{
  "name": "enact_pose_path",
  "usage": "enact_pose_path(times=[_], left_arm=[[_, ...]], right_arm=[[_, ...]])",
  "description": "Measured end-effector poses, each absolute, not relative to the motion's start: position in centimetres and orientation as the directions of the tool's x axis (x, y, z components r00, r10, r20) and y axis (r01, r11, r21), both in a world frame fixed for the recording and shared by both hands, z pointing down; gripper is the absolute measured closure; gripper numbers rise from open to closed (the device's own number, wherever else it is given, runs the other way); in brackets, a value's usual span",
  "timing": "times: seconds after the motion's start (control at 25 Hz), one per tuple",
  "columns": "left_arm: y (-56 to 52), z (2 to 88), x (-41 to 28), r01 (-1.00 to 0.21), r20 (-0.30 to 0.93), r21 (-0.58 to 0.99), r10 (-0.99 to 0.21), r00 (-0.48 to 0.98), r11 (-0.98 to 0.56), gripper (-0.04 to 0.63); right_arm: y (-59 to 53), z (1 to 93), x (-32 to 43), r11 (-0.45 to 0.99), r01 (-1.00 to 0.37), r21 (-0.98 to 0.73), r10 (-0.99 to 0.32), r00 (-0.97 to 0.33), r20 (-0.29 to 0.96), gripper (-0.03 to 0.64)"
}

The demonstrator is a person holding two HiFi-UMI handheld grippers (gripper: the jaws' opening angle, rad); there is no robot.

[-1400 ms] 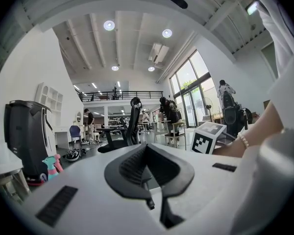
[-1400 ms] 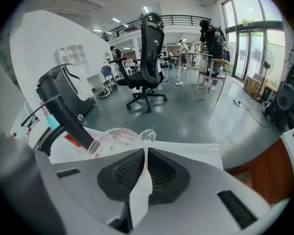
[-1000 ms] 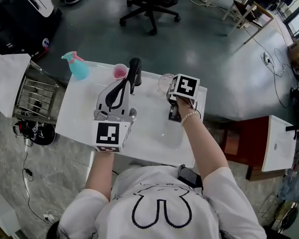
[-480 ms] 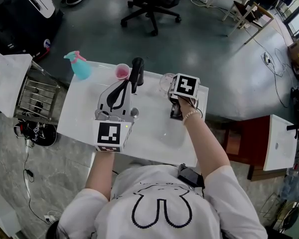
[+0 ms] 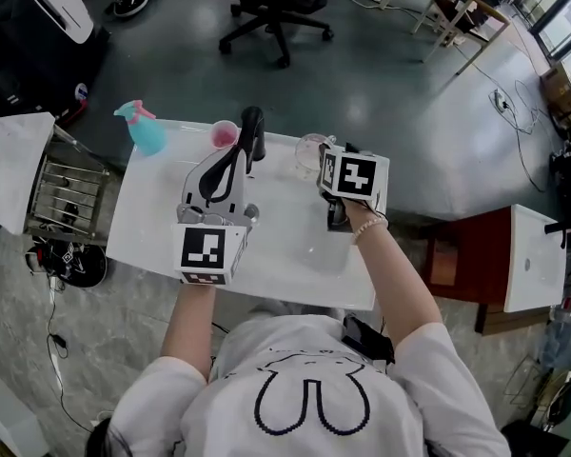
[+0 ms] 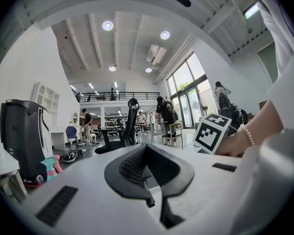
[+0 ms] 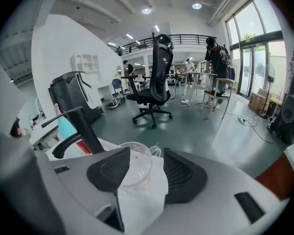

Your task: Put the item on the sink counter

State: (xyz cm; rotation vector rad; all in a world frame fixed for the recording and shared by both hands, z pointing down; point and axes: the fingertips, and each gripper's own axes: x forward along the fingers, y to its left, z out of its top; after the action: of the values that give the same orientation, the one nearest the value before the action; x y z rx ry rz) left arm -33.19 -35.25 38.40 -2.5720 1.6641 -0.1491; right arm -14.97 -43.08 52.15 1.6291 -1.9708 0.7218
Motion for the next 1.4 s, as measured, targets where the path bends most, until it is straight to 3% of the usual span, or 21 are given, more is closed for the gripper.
enact_pose_path(times=[0.2, 0.32, 0.68, 1.04, 1.4], left_arm=[[-34.6, 37.6, -32.6, -0.911, 0.021, -0.119, -0.918, 0.395, -0.395, 0.586], [-33.9, 37.3, -32.1, -0.912, 0.013, -0.125, -0.920, 0.392, -0.391, 0.586], [-31.0, 34.5, -28.8, -0.902, -0.025, -0.153, -0.911, 0.412, -0.404, 0.586], [-29.0, 31.5, -27.8, -0.903, -0.068, -0.180, -0.911, 0.407, -0.390, 0.586], [-28.1, 28.6, -28.4, -0.921, -0.123, -0.178, -0.921, 0.369, -0.345, 0.586]], right_arm=[[-41.0, 50.5, -13.8, 0.172, -0.978, -0.119, -0.770, -0.208, 0.604, 0.390], [-39.4, 49.3, -13.0, 0.186, -0.975, -0.121, -0.789, -0.222, 0.574, 0.462], [-35.2, 42.8, -10.5, 0.286, -0.946, -0.156, -0.860, -0.325, 0.395, 0.565], [-29.5, 34.0, -10.3, 0.442, -0.897, 0.035, -0.893, -0.436, 0.109, 0.589], [-26.4, 28.8, -9.1, 0.438, -0.881, 0.179, -0.893, -0.450, -0.033, 0.589]])
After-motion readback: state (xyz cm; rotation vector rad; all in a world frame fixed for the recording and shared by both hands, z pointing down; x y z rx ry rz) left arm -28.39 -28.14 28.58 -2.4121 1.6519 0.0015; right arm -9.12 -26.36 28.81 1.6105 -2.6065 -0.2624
